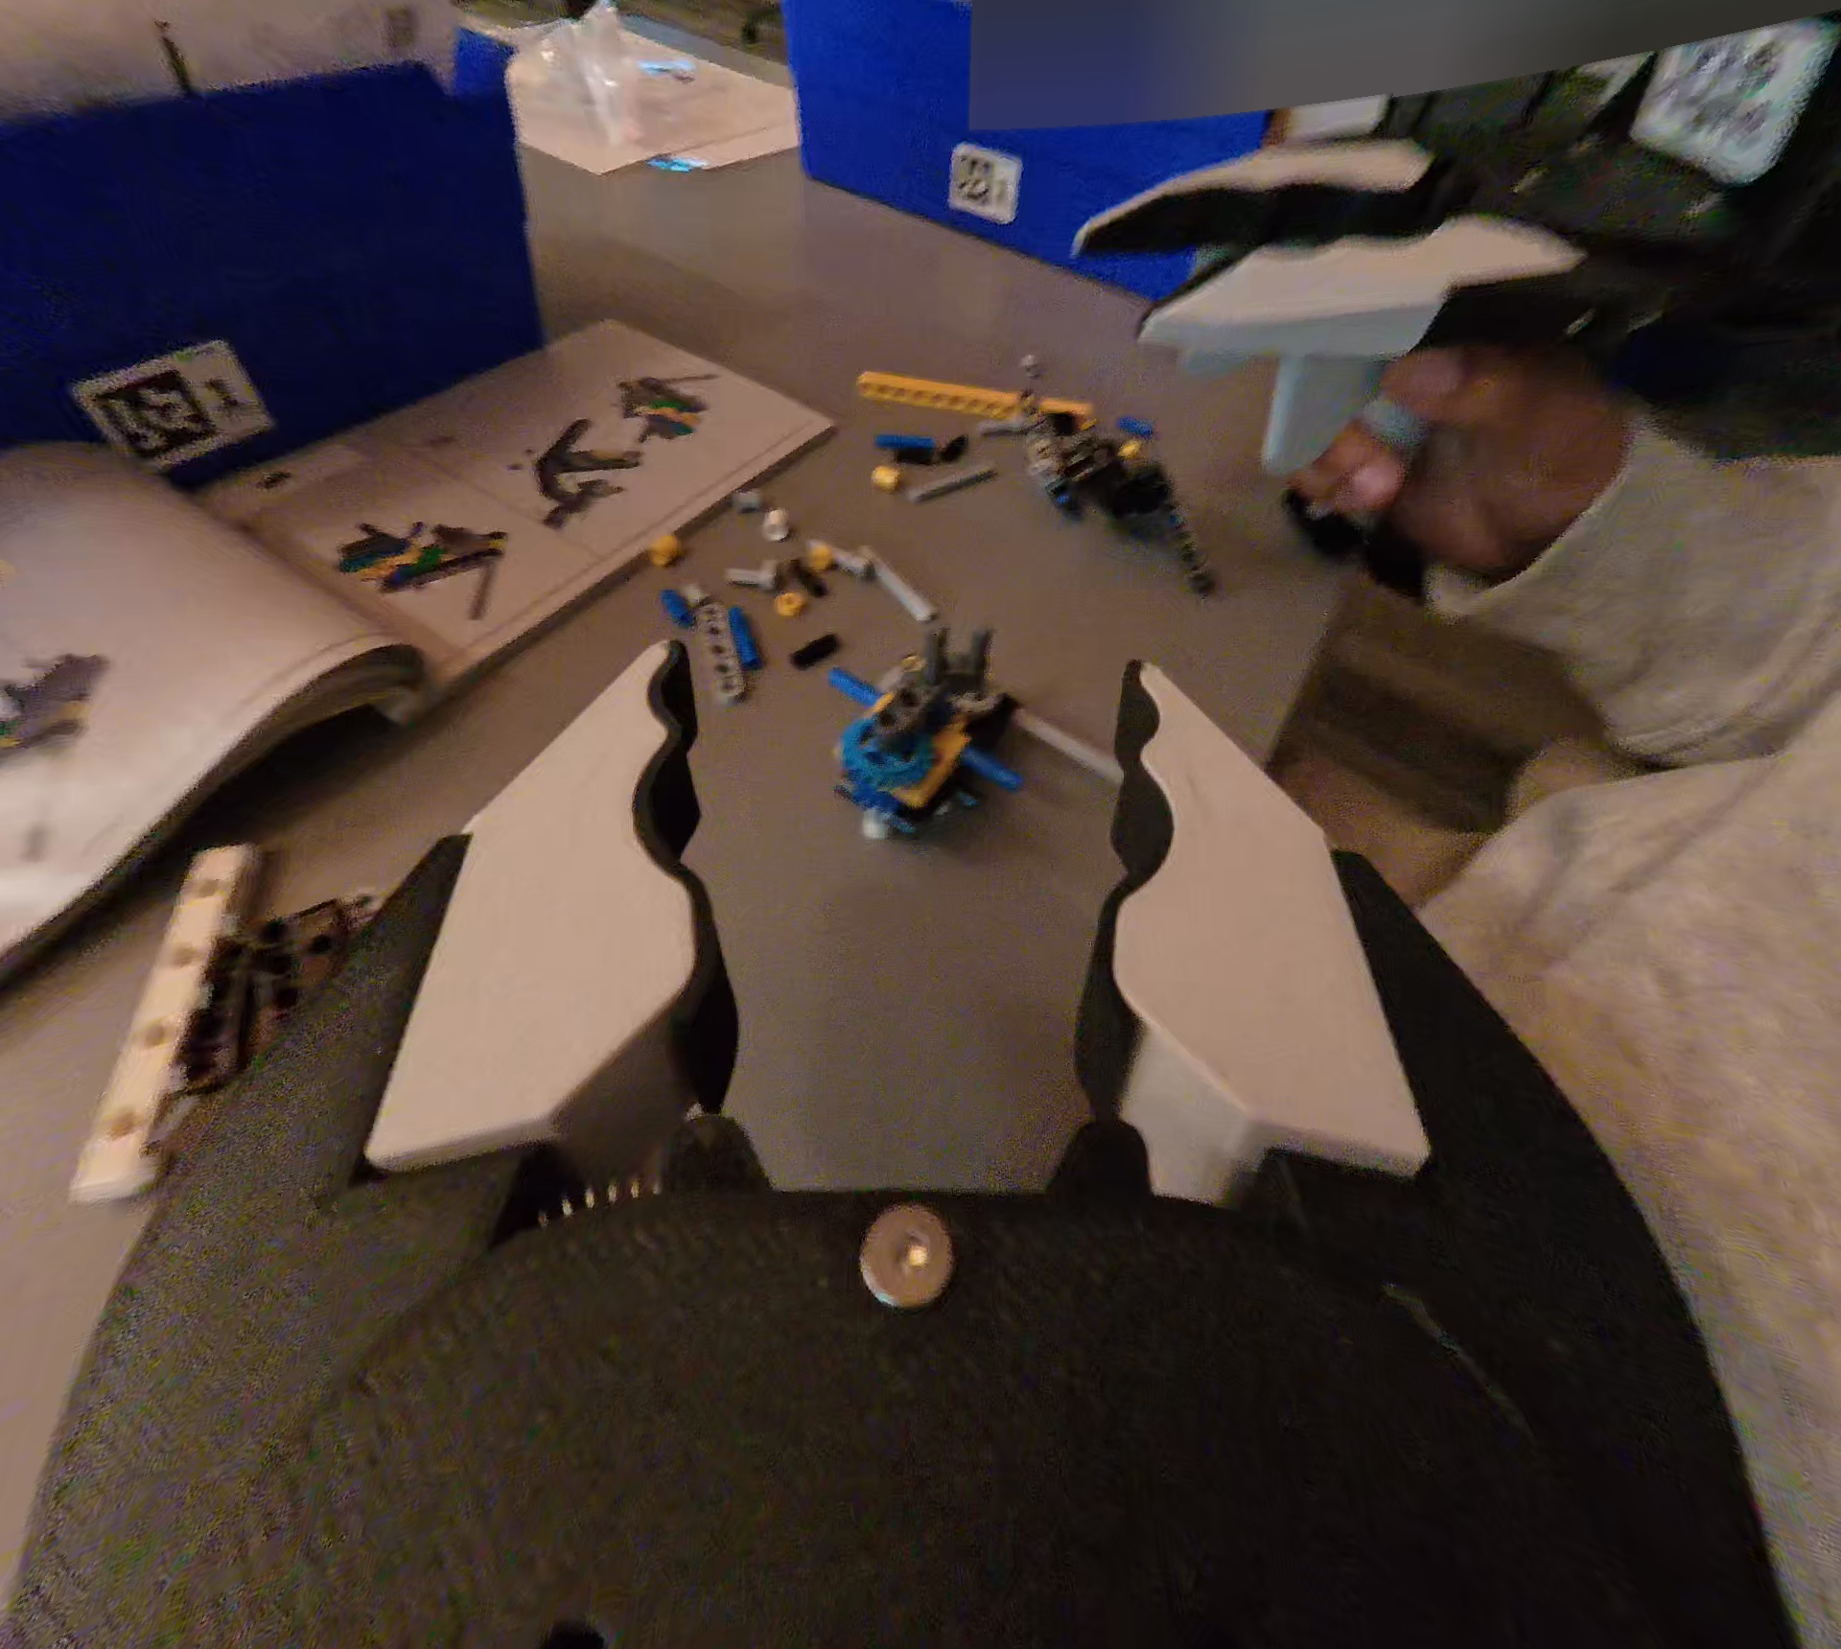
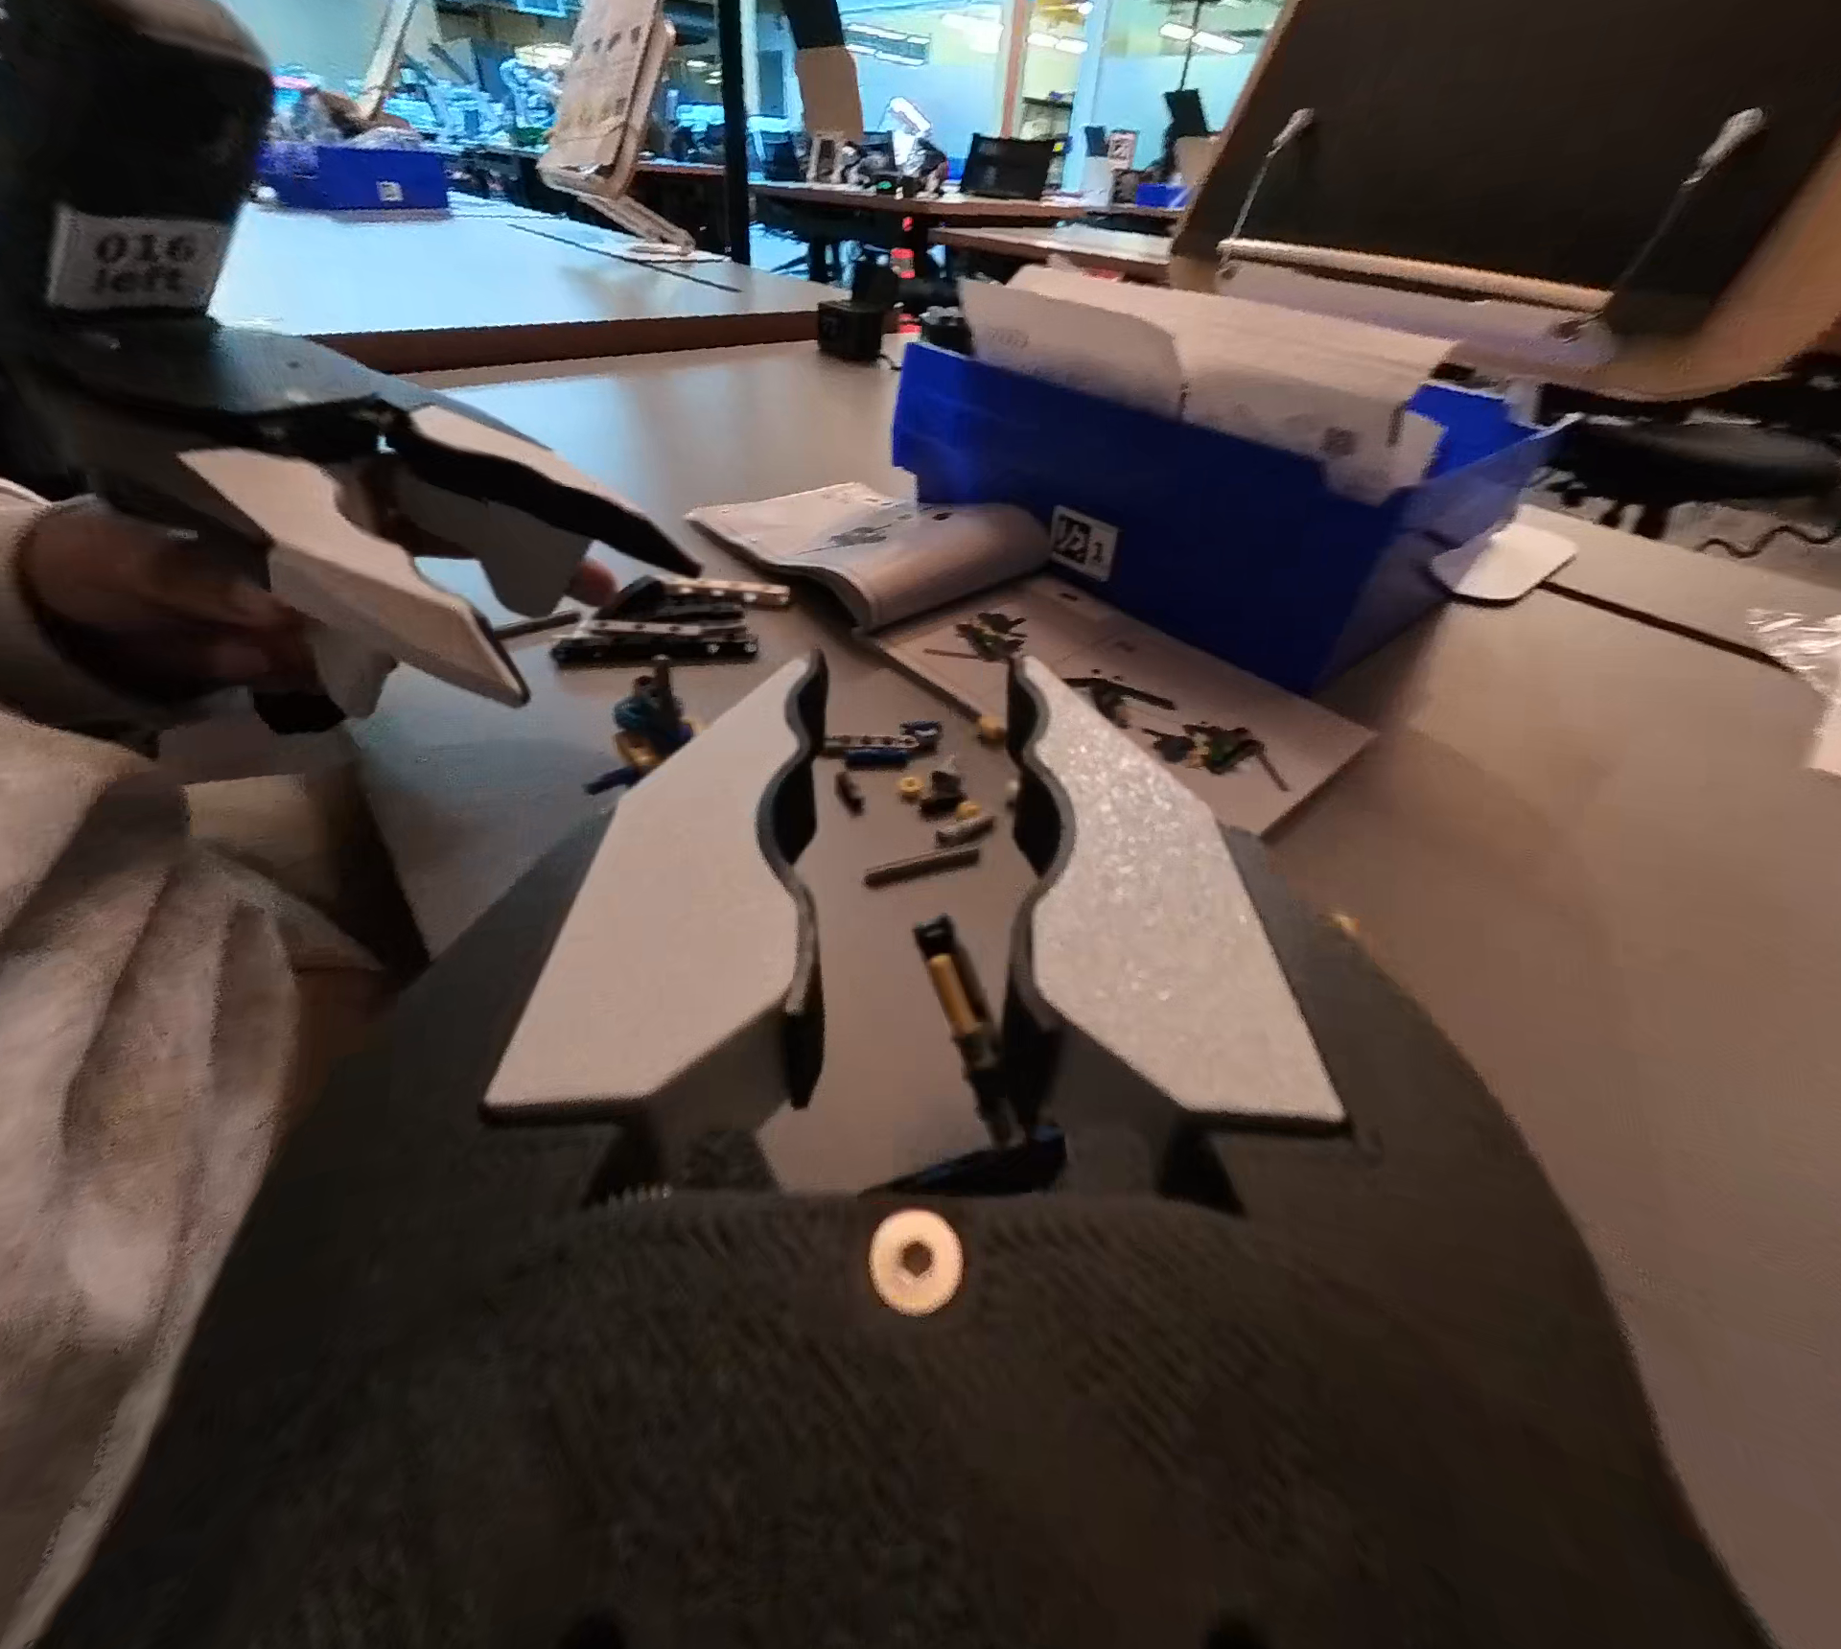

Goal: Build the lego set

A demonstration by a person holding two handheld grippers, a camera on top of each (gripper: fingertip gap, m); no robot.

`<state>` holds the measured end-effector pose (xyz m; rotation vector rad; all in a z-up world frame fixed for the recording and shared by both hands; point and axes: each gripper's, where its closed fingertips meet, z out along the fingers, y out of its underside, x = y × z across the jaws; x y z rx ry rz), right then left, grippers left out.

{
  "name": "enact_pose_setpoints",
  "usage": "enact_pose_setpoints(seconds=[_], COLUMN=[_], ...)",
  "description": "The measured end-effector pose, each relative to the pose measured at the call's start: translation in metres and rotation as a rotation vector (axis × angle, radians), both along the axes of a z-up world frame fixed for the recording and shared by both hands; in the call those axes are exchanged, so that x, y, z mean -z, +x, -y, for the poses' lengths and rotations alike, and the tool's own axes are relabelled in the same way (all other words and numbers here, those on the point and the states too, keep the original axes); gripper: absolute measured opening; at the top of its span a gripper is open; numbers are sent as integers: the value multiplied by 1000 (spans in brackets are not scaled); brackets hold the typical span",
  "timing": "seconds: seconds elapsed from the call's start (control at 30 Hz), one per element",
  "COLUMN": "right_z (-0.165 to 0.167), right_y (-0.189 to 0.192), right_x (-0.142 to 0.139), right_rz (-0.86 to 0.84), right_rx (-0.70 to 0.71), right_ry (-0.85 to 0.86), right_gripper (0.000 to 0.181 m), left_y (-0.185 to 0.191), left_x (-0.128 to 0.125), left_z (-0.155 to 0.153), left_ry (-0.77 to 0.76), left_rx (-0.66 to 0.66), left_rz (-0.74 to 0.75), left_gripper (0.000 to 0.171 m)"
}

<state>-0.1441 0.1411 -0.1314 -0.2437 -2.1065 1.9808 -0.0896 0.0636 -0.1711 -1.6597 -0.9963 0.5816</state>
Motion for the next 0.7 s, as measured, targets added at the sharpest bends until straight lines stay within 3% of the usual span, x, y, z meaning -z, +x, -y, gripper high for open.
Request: enact_pose_setpoints(seconds=[0.23, 0.7], right_z=[-22, -17], right_y=[-39, -60], right_x=[4, 16], right_rz=[42, 144], right_rx=[88, 133], right_ry=[-8, 46], right_gripper=[41, 35], left_y=[-5, -9], left_x=[14, 25], left_z=[4, -9], left_ry=[66, 119], left_rx=[41, 94], left_rz=[136, 250], left_gripper=[84, 81])
